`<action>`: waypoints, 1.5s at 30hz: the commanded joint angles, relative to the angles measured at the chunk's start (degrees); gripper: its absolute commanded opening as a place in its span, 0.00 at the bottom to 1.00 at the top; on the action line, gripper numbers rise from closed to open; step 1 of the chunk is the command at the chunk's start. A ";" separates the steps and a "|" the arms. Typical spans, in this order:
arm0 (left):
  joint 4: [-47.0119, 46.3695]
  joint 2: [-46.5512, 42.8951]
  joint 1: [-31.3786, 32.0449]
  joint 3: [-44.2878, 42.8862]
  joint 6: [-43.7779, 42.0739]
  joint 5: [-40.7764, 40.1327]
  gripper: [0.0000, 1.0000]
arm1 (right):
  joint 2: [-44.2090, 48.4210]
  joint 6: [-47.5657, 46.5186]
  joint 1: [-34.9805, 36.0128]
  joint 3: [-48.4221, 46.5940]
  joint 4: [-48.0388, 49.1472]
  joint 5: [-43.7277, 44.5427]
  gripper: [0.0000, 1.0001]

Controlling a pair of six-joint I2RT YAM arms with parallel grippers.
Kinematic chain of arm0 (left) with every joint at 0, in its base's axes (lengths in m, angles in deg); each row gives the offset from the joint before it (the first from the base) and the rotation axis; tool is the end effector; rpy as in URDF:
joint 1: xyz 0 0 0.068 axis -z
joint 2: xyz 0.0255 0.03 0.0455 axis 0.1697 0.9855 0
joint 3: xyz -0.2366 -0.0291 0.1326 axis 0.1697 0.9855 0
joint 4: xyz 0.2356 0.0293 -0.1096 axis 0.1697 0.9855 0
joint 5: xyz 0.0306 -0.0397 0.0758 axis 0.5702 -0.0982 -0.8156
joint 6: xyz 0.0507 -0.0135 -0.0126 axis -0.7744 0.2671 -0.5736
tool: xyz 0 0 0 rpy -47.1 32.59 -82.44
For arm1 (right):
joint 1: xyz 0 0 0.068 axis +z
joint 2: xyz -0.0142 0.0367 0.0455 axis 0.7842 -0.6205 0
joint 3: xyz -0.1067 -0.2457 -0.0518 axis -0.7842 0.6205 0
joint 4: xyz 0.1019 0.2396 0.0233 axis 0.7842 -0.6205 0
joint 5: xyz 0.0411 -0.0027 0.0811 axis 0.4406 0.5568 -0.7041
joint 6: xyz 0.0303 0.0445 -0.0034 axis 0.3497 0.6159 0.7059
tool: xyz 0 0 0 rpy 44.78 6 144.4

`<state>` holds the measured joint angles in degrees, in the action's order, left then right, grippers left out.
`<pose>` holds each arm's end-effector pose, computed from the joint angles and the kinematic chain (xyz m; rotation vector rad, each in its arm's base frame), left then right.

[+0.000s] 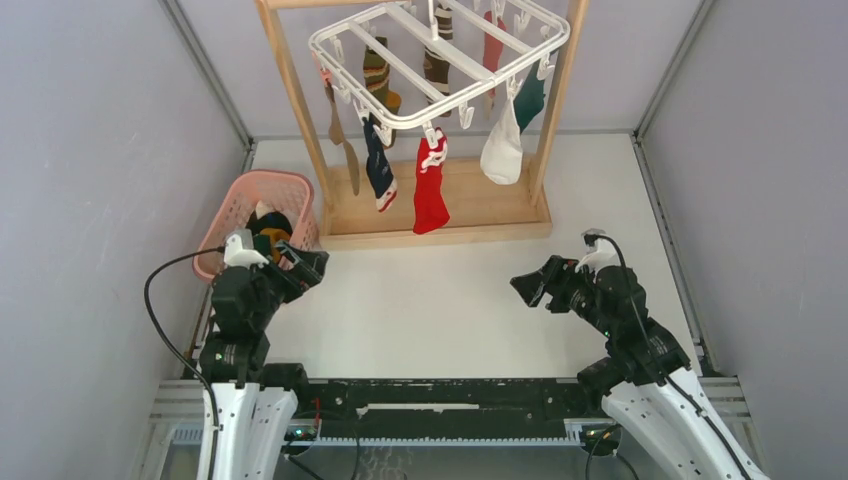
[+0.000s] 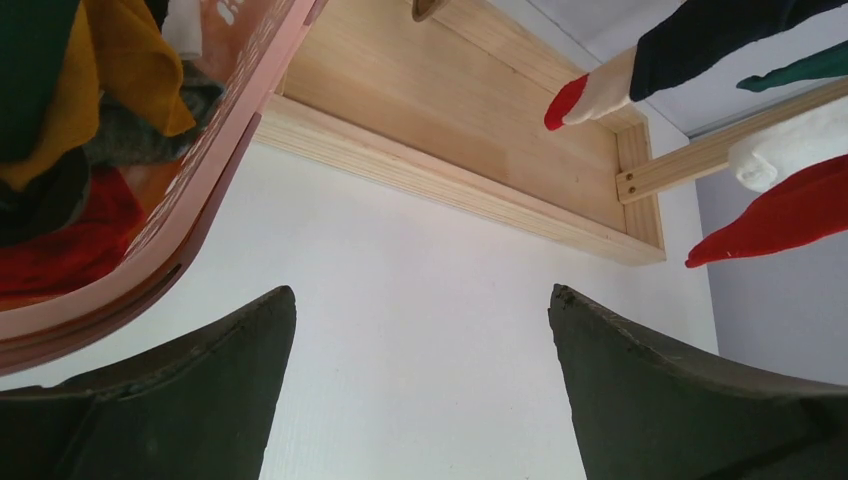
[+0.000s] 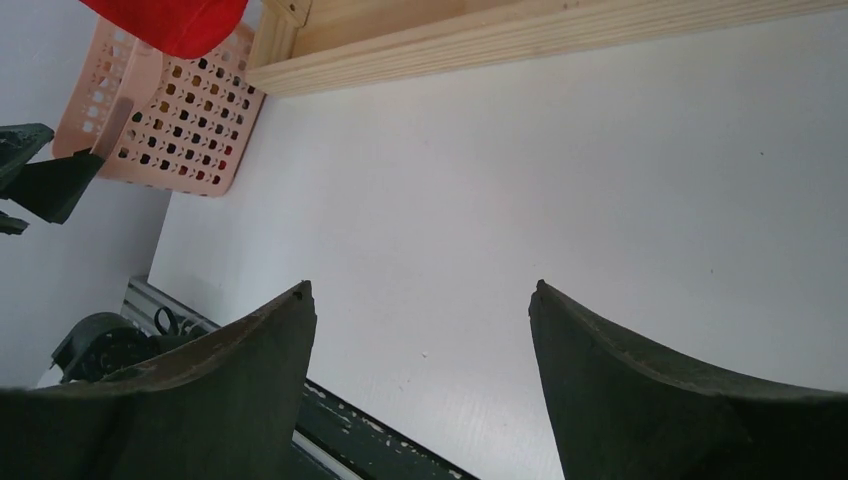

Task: Remove the socks clipped to the hanger
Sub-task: Adjust the bin at the center of the board.

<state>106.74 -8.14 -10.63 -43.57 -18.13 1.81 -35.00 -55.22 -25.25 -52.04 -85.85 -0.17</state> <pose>0.1049 -0.0043 0.2861 -0.5106 1.8831 -0.5677 0.0984 0.0532 0.2716 0.0349 2.0633 0.7638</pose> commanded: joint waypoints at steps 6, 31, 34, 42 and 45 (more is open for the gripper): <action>-1.03 2.32 0.04 -0.61 2.58 -0.17 1.00 | -1.21 -1.10 0.15 -1.88 4.91 -1.11 0.86; 10.15 6.98 0.06 -16.06 -3.50 -15.67 1.00 | -3.64 -1.40 0.16 -3.06 6.10 -4.06 0.86; 10.68 9.52 0.02 -18.82 -4.43 -17.63 1.00 | -4.16 -1.49 0.23 -3.49 6.89 -4.56 0.86; 11.90 17.70 0.00 -24.94 -8.65 -20.55 1.00 | -4.30 -3.09 0.22 -5.35 6.60 -5.00 1.00; 10.39 19.55 0.00 -24.58 -9.47 -20.43 1.00 | -4.76 -4.20 0.19 -6.88 4.97 -4.47 1.00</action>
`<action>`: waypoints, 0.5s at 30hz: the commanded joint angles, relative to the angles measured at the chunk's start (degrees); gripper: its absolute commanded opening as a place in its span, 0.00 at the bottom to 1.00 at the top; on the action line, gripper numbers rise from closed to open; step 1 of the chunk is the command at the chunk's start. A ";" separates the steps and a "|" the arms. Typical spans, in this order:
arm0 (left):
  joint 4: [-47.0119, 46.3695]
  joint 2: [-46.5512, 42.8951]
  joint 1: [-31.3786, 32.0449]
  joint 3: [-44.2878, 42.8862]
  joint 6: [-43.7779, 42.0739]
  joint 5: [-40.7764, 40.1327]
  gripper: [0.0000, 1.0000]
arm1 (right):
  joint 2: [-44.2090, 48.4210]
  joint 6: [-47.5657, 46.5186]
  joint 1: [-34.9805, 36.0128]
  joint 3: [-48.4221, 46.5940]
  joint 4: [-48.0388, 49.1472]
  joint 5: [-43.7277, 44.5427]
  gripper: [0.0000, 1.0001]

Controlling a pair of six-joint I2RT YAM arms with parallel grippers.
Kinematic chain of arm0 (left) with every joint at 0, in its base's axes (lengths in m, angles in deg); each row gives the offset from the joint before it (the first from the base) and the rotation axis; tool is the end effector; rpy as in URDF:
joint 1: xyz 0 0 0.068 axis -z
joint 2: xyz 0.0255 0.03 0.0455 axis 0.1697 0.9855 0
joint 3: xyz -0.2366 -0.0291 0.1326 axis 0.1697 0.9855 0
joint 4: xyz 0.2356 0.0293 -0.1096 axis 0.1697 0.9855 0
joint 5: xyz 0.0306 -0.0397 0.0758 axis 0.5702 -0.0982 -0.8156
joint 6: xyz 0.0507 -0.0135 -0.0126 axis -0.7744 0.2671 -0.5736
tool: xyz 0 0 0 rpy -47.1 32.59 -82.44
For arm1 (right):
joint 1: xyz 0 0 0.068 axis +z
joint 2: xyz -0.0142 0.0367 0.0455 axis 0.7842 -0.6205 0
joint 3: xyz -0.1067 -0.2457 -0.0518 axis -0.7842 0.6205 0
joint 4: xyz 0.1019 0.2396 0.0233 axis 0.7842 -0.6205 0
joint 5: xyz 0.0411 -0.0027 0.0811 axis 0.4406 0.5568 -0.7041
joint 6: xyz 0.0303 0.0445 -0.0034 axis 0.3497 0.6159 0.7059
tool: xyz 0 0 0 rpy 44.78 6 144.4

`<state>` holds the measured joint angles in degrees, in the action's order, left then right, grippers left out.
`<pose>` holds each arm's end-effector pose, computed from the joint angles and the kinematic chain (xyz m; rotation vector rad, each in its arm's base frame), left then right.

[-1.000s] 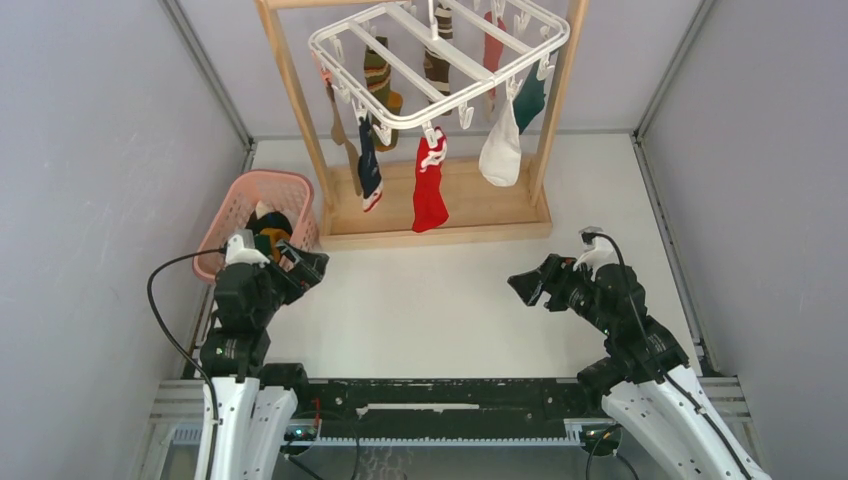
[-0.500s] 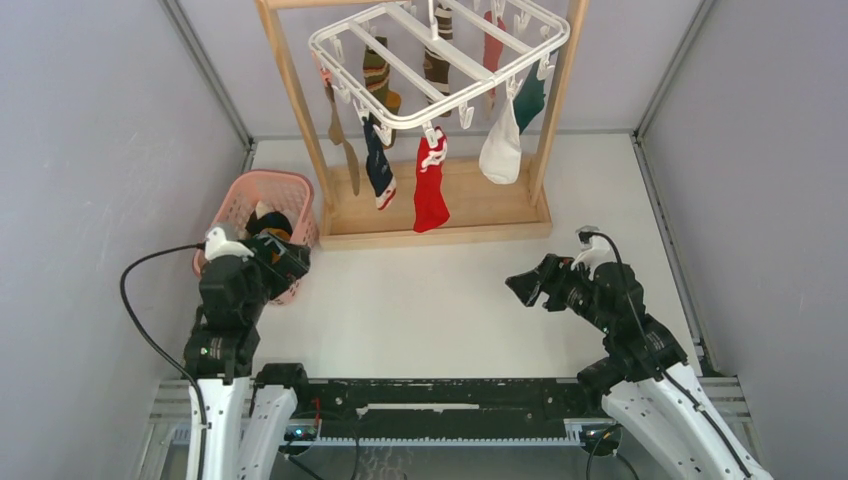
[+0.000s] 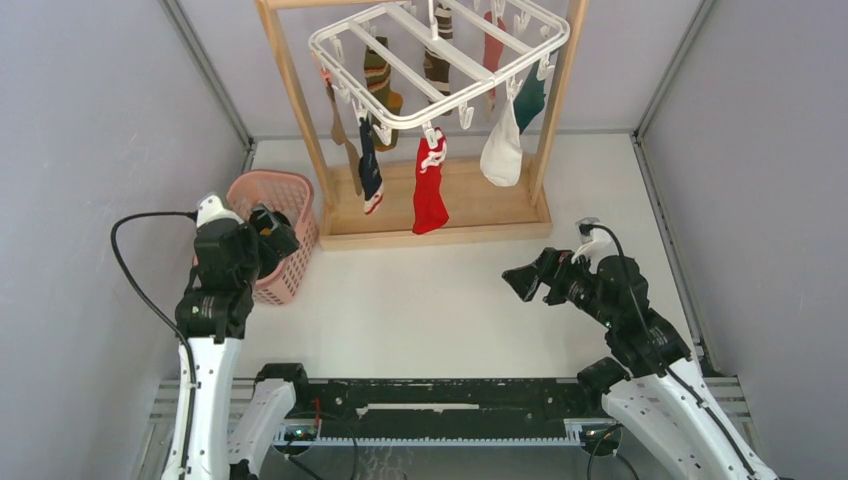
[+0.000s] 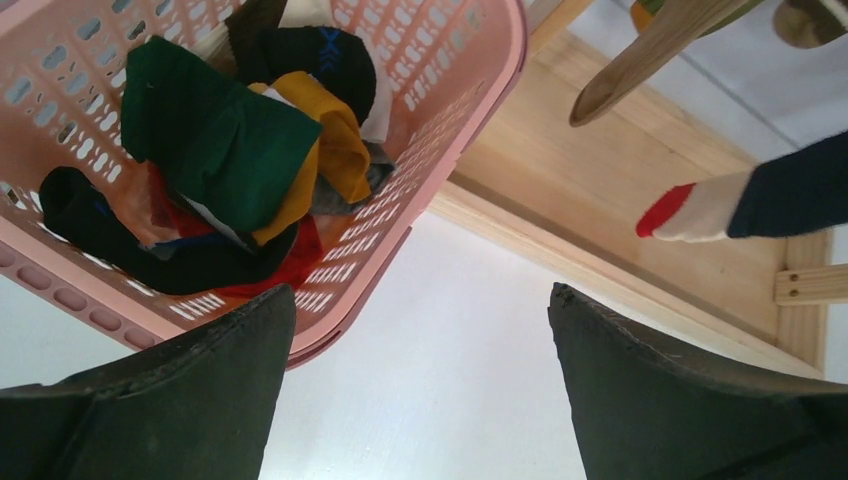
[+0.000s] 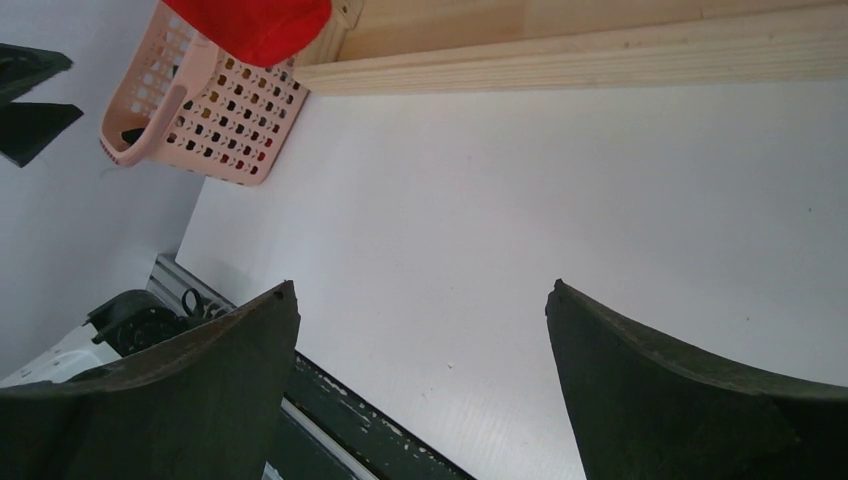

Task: Remove the socks clipped to the hanger
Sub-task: Adjust the bin at the center of the board.

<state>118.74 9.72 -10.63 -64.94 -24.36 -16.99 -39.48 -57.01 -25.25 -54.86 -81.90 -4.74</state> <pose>0.1332 0.0078 0.3553 -0.6425 1.9555 -0.1444 0.1087 0.0615 0.2876 -0.0562 2.0300 0.8327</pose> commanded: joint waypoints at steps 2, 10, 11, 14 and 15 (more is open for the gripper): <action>-2.59 3.04 0.06 -2.84 -3.59 -2.23 1.00 | -0.55 -3.05 0.17 -4.52 0.36 0.36 1.00; -4.57 9.24 0.07 -1.70 -4.58 -1.56 1.00 | -2.40 -2.39 0.18 -4.13 1.35 -0.43 1.00; -4.85 9.56 0.12 -1.56 -4.48 -1.93 1.00 | -2.38 -2.22 0.18 -3.82 1.65 -0.48 1.00; -5.37 10.20 0.07 -0.94 -3.99 -4.50 1.00 | -1.64 -1.74 0.20 -3.14 1.78 -0.72 1.00; -5.42 10.69 0.07 -0.92 -3.89 -5.38 1.00 | -1.25 -1.72 0.18 -3.00 1.83 -0.68 1.00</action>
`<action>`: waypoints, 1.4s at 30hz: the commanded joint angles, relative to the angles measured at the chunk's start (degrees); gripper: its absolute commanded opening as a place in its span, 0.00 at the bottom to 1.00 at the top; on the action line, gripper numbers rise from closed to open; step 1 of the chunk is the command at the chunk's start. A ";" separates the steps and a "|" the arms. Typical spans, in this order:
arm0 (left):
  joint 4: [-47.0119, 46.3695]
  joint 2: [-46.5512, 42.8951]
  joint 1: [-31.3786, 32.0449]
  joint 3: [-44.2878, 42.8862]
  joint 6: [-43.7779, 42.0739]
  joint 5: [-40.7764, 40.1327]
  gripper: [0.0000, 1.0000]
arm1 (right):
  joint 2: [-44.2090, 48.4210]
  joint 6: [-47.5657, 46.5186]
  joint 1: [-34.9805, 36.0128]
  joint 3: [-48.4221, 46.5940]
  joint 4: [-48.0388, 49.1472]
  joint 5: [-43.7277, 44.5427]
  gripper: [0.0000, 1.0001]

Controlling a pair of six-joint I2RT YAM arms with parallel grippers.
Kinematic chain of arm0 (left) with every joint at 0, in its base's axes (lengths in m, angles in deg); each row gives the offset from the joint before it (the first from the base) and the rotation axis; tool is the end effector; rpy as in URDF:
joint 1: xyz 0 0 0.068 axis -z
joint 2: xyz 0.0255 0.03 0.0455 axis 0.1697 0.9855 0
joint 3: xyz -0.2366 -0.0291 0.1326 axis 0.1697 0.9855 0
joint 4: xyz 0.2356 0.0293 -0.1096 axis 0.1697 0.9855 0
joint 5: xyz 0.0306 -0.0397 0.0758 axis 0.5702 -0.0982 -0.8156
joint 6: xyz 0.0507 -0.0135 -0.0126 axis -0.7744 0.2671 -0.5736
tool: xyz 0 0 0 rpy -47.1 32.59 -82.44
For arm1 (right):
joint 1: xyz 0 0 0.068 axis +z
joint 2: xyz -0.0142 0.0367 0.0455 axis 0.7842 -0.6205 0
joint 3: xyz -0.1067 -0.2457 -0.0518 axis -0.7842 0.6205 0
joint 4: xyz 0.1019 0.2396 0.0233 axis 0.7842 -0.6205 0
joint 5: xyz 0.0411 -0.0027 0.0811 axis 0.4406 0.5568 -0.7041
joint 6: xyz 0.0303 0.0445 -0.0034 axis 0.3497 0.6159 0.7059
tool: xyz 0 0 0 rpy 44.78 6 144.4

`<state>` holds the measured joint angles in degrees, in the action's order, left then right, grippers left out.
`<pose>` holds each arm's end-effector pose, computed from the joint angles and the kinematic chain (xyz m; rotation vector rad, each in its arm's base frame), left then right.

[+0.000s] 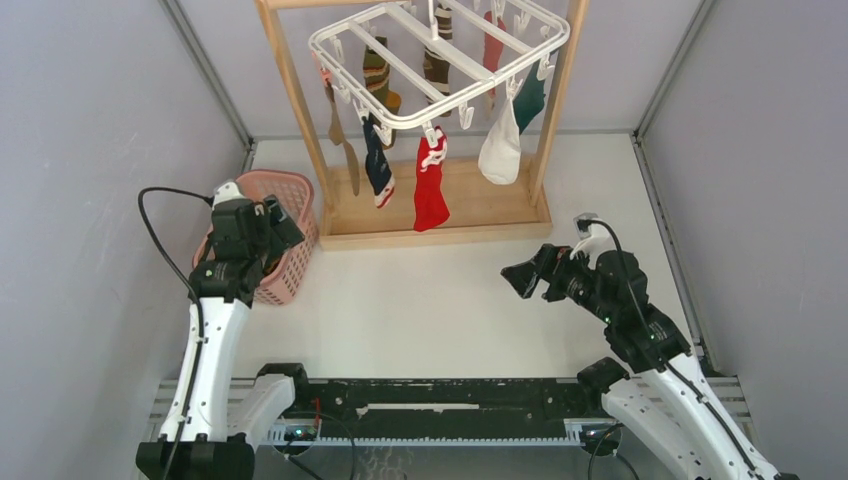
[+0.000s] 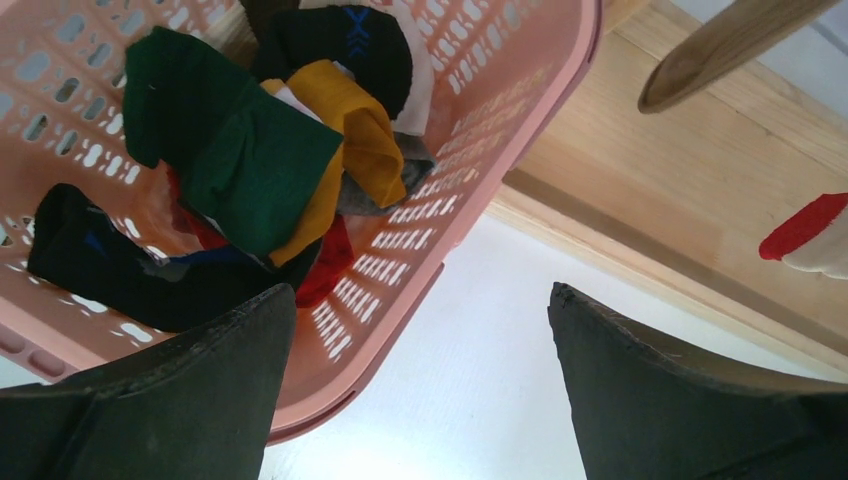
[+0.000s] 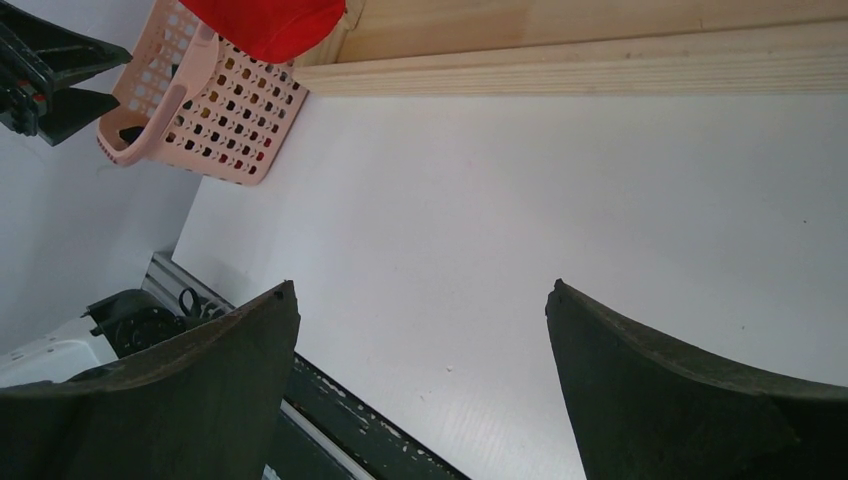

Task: Remove the socks clipped to the hanger
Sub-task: Adjust the bin at the center of the board.

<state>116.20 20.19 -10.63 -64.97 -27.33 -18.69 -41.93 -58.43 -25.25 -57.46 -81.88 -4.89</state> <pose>0.1780 0.0095 0.3348 -0.6290 2.0946 -0.0433 0.1135 0.0640 0.2984 -0.0833 2.0226 0.8205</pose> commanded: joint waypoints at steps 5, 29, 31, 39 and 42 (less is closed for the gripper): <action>-2.85 3.07 0.31 -0.82 0.13 -4.78 0.99 | 2.84 -0.58 0.17 -0.36 1.30 0.02 1.00; -7.94 14.77 10.09 3.81 6.10 -15.05 0.96 | 4.97 -1.73 -0.47 -0.36 -1.53 1.52 1.00; -8.25 15.39 10.44 4.55 6.79 -15.31 0.96 | 5.19 -1.93 -0.73 -0.36 -1.90 1.77 1.00; -9.33 15.29 10.53 8.05 9.06 -15.93 0.90 | 6.20 -2.56 -1.64 -0.36 -2.93 1.48 1.00; -8.89 14.91 10.53 8.49 9.67 -17.05 0.79 | 6.26 -2.52 -1.93 -0.36 -2.93 1.12 1.00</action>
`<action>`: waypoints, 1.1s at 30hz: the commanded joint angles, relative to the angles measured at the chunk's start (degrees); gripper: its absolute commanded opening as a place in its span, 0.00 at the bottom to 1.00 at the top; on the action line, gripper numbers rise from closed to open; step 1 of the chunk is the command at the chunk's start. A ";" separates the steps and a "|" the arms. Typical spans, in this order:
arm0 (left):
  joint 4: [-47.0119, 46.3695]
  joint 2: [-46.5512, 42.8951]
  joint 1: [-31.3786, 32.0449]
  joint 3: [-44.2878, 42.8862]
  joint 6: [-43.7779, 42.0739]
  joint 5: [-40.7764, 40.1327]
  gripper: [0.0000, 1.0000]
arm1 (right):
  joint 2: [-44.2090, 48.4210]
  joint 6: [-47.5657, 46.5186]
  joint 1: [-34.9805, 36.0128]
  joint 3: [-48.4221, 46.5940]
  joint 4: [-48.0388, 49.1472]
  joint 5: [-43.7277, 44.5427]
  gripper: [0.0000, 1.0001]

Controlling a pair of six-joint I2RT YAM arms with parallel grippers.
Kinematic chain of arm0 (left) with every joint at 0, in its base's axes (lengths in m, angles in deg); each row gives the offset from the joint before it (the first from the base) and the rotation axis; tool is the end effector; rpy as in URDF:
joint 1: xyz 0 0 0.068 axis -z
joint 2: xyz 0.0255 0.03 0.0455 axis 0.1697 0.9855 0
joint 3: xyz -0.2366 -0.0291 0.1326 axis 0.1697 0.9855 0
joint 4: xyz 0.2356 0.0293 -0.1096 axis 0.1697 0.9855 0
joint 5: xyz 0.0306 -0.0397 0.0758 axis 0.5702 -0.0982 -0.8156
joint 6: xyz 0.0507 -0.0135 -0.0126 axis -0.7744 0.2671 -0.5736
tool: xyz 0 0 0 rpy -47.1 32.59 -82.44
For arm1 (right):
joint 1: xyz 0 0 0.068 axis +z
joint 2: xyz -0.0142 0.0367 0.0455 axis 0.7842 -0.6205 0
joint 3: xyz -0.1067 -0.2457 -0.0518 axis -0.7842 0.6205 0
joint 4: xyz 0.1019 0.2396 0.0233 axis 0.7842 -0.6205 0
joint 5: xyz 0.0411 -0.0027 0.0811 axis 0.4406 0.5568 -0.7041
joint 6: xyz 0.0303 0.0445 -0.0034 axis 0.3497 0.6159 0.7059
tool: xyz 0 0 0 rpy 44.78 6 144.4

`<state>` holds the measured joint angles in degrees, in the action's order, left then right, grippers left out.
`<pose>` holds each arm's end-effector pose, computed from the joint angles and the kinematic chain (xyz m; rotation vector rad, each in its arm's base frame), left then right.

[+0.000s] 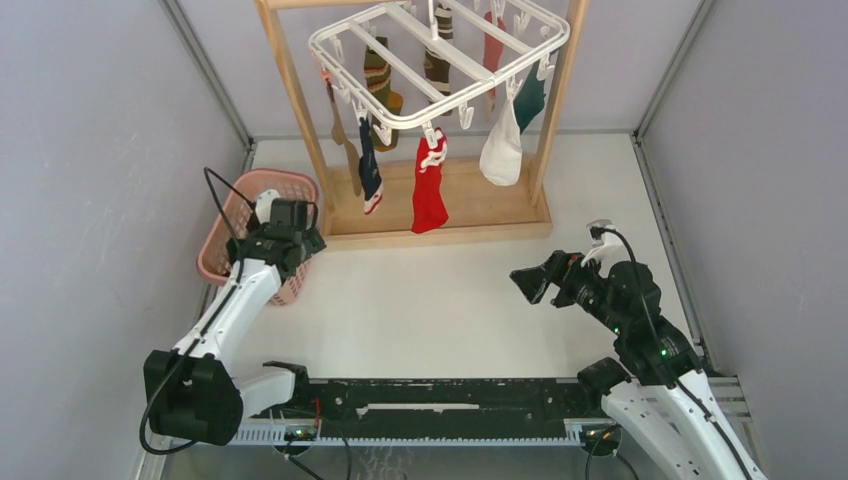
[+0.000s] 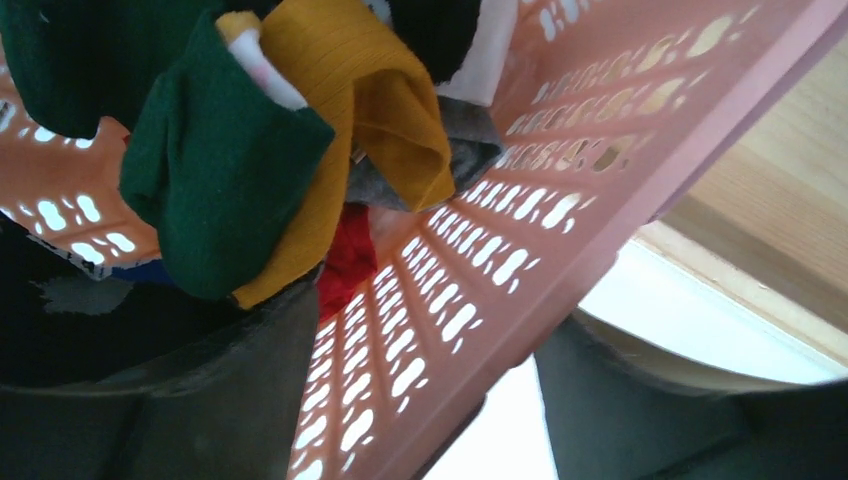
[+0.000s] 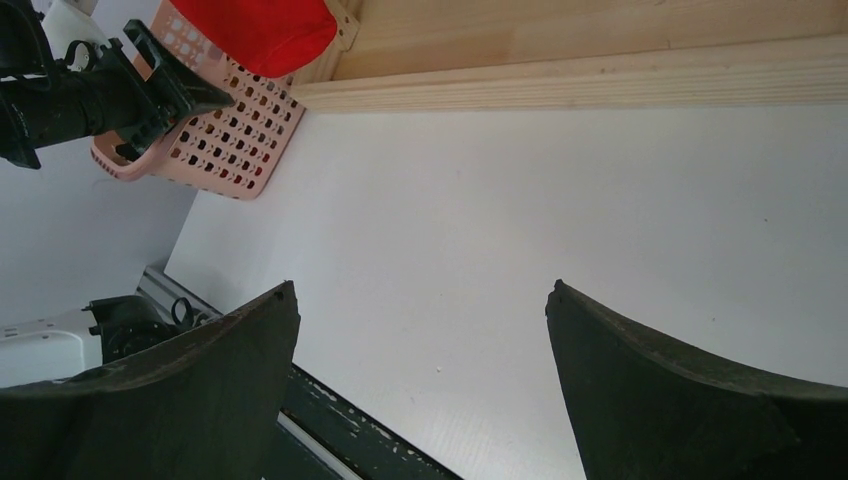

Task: Remove the socks clipped to the hanger
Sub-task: Adjust the bin at the center of the board.

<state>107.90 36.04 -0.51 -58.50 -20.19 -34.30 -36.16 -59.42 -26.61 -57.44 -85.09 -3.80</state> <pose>0.2327 -0.0217 0.2594 -0.6949 2.2284 0.2020 0.0965 0.0519 0.3025 -0.0675 1.9692 0.7883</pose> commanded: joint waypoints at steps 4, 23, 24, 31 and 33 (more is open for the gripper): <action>0.92 -2.03 0.30 2.04 4.27 -3.15 0.47 | 0.52 -1.65 -0.86 -0.39 0.20 -0.28 1.00; 10.50 -16.51 2.14 -6.27 1.38 -0.53 0.00 | 0.06 -1.65 -2.65 -0.39 0.49 -2.12 0.99; 11.03 -16.80 3.22 -6.82 1.24 -0.49 0.00 | 0.06 -1.54 -2.64 -0.38 0.73 -2.13 1.00; 14.65 -16.31 18.12 -11.13 1.56 -4.98 0.00 | -0.56 -1.41 -3.17 -1.07 1.45 -2.66 1.00; 16.08 -15.83 23.55 -12.42 2.25 -7.71 0.00 | -0.89 -1.70 -3.37 -1.82 1.14 -2.74 1.00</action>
<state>123.74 20.39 15.07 -64.11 -17.13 -35.39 -36.18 -60.45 -29.32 -57.44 -86.38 -5.83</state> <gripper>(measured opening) 0.170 0.993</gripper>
